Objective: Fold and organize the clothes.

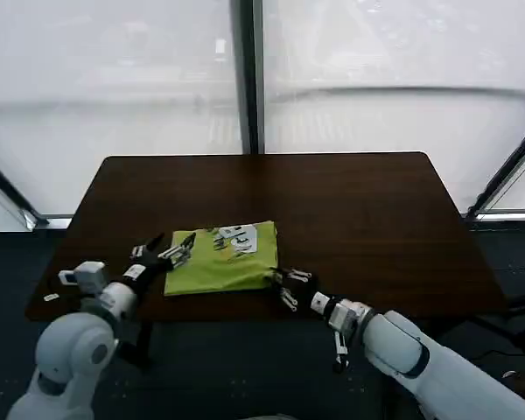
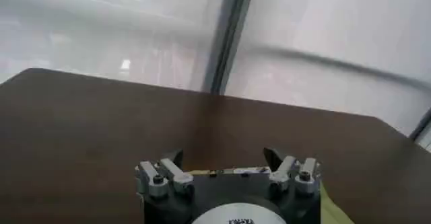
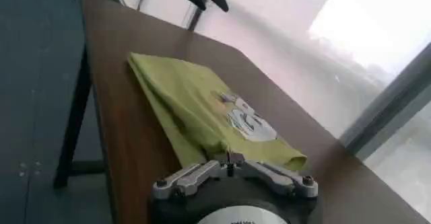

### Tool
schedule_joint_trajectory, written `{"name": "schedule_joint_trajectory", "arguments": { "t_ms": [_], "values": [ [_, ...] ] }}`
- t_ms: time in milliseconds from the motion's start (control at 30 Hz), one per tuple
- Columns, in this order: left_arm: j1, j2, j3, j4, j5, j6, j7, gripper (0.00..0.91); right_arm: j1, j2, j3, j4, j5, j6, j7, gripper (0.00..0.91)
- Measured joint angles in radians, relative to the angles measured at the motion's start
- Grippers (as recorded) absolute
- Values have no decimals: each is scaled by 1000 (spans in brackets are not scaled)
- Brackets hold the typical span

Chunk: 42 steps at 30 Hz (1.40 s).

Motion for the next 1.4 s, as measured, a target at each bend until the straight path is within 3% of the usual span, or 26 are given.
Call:
{"name": "schedule_joint_trajectory", "arguments": {
  "t_ms": [233, 467, 667, 933, 1400],
  "values": [
    [-15, 23, 10, 26, -27, 1, 1, 878, -101, -22, 127, 31, 118, 91, 13, 878],
    [-28, 75, 10, 71, -134, 25, -13, 878, -280, 53, 327, 65, 372, 82, 190, 878],
    [-32, 70, 0, 135, -136, -64, -10, 878, -421, 143, 512, 93, 515, 71, 231, 878],
    [-21, 0, 13, 210, -100, -218, -52, 878, -490, 201, 669, 144, 583, 52, 245, 878],
    [19, -142, 33, 263, 8, -355, -45, 878, -487, 205, 702, 173, 618, 32, 256, 878]
  ]
}}
